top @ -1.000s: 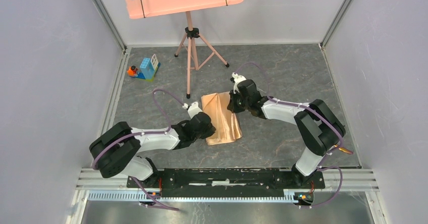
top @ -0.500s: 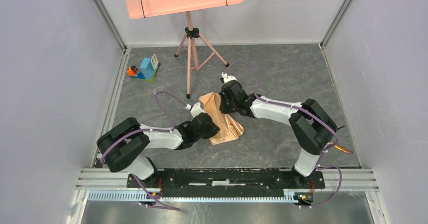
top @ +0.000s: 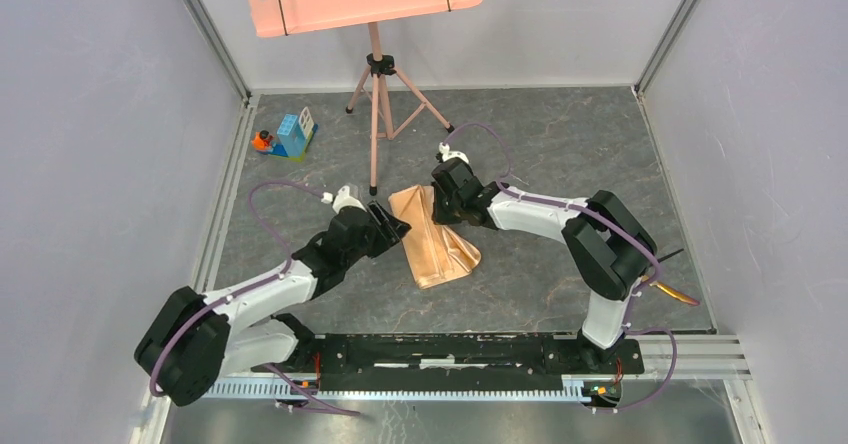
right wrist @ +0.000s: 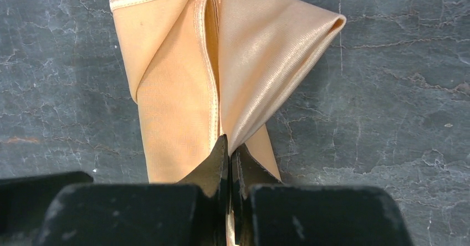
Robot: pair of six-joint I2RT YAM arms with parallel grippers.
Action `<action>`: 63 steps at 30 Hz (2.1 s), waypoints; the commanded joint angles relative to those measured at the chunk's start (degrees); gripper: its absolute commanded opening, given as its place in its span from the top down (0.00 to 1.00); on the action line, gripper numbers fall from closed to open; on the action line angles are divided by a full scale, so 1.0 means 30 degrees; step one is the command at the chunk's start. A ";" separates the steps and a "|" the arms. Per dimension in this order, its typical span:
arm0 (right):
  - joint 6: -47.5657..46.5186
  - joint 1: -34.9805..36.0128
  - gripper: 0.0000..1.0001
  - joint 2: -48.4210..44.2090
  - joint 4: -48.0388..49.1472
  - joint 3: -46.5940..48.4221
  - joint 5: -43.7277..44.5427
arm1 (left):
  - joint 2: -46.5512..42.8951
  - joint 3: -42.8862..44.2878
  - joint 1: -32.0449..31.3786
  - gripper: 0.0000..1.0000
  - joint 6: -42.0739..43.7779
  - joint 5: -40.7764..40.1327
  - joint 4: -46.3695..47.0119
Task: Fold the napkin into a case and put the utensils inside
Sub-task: Fold the 2/3-rectangle-folded napkin at the center of the board.
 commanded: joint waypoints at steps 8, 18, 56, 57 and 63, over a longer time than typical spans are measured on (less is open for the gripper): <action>0.0078 0.0967 1.00 0.0472 -0.2287 0.2250 0.3346 | 0.4417 0.0866 0.1135 0.35 0.1069 0.0730 0.1066; 0.0988 0.2321 1.00 0.2557 -0.5168 0.5641 0.6211 | 0.6434 0.0299 0.1107 0.65 0.0263 0.1735 0.3446; 0.5111 0.3518 0.98 0.4846 -0.2791 0.5652 0.5270 | 0.9409 -0.2592 0.2636 0.86 0.1634 0.4750 1.0505; 0.4639 0.3445 0.93 0.4826 -0.2560 0.5417 0.5208 | 0.9202 -0.2642 0.2724 0.85 0.1656 0.4794 1.0186; 0.1735 0.3049 0.83 0.4178 0.0618 0.2741 0.4996 | 0.7565 -0.2848 0.3104 0.70 0.1954 0.5165 0.7529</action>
